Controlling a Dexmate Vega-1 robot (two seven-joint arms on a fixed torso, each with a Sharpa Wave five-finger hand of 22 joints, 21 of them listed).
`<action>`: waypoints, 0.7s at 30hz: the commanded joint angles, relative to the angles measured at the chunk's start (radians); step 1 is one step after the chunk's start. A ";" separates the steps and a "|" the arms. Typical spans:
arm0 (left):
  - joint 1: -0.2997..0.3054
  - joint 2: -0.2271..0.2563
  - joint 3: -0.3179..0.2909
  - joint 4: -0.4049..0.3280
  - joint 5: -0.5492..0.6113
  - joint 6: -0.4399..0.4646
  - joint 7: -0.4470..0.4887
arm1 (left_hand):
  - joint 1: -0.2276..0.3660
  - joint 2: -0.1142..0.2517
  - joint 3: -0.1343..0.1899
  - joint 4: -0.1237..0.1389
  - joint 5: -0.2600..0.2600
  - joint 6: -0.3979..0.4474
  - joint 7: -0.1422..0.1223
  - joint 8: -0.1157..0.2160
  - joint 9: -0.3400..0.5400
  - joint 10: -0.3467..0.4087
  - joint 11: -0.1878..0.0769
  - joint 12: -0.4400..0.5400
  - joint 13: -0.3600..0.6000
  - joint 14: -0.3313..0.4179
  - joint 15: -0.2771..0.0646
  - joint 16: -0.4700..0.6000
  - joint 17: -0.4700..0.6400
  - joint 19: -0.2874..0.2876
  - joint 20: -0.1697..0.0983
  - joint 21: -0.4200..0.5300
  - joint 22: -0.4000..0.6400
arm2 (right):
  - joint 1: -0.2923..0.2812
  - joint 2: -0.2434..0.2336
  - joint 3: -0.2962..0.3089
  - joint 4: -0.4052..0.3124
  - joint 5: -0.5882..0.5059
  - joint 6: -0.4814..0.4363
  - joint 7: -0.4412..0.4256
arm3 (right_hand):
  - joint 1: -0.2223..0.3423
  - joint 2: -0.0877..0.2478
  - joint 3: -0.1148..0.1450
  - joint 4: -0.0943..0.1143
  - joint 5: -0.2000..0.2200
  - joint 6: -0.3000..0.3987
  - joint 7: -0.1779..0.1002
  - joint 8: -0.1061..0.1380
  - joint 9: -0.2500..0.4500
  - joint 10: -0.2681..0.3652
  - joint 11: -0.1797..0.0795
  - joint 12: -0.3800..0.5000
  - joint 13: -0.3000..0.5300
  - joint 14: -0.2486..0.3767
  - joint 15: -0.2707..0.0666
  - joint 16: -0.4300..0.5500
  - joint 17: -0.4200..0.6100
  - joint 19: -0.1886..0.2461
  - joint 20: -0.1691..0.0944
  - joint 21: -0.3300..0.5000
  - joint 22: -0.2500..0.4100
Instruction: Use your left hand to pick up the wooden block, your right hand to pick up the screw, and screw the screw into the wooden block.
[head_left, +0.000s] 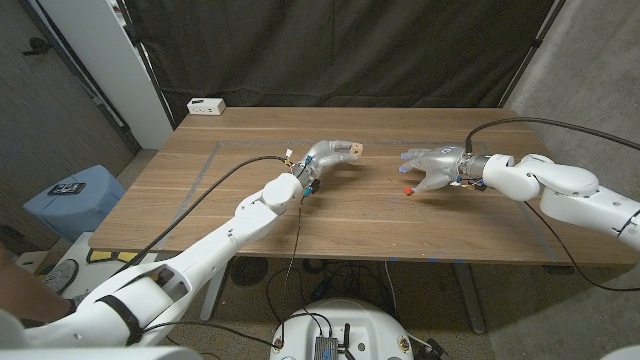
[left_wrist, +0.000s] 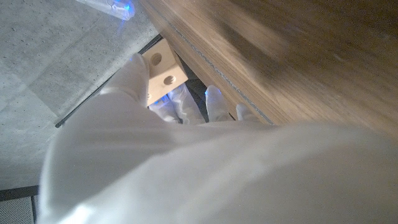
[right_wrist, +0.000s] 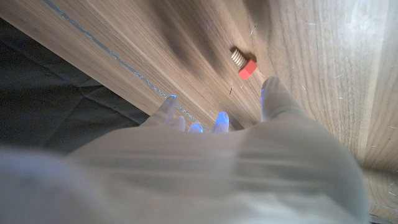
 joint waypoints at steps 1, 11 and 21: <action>0.023 0.004 -0.004 -0.026 -0.002 -0.003 0.018 | 0.002 0.013 -0.004 -0.001 -0.001 0.011 -0.002 0.005 0.002 0.006 0.001 0.002 0.003 -0.004 -0.096 0.002 0.004 -0.005 -0.001 0.005 0.005 | 0.003 0.013 -0.011 0.031 -0.035 0.036 -0.003 | 0.008 -0.004 -0.002 0.001 0.007 -0.006 0.004 0.001 0.005 -0.003 -0.002 0.000 0.002 0.007 -0.014 0.005 0.002 0.010 0.004 0.002 0.002; 0.038 0.008 -0.002 -0.050 0.005 0.012 0.033 | 0.003 0.015 -0.005 -0.001 -0.001 0.009 -0.003 0.003 0.002 0.007 0.001 0.001 0.004 -0.006 -0.097 0.001 0.004 -0.005 -0.002 0.005 0.005 | 0.015 0.030 -0.020 0.047 -0.058 0.054 -0.007 | 0.015 -0.009 -0.003 0.002 0.009 -0.001 0.004 0.006 0.008 -0.003 -0.002 0.002 0.003 0.011 -0.013 0.005 0.003 0.010 0.005 0.000 0.002; 0.039 0.007 -0.003 -0.042 0.006 -0.006 0.031 | 0.005 0.016 -0.006 -0.002 -0.002 0.007 -0.003 0.001 0.002 0.007 0.001 -0.001 0.005 -0.008 -0.097 0.001 0.004 -0.005 -0.003 0.005 0.005 | 0.032 0.048 -0.031 0.046 -0.070 0.037 0.025 | 0.029 -0.009 0.001 0.002 0.010 0.019 0.005 0.017 0.012 -0.007 0.001 0.002 0.003 0.007 -0.009 0.002 0.003 0.007 0.007 -0.002 0.003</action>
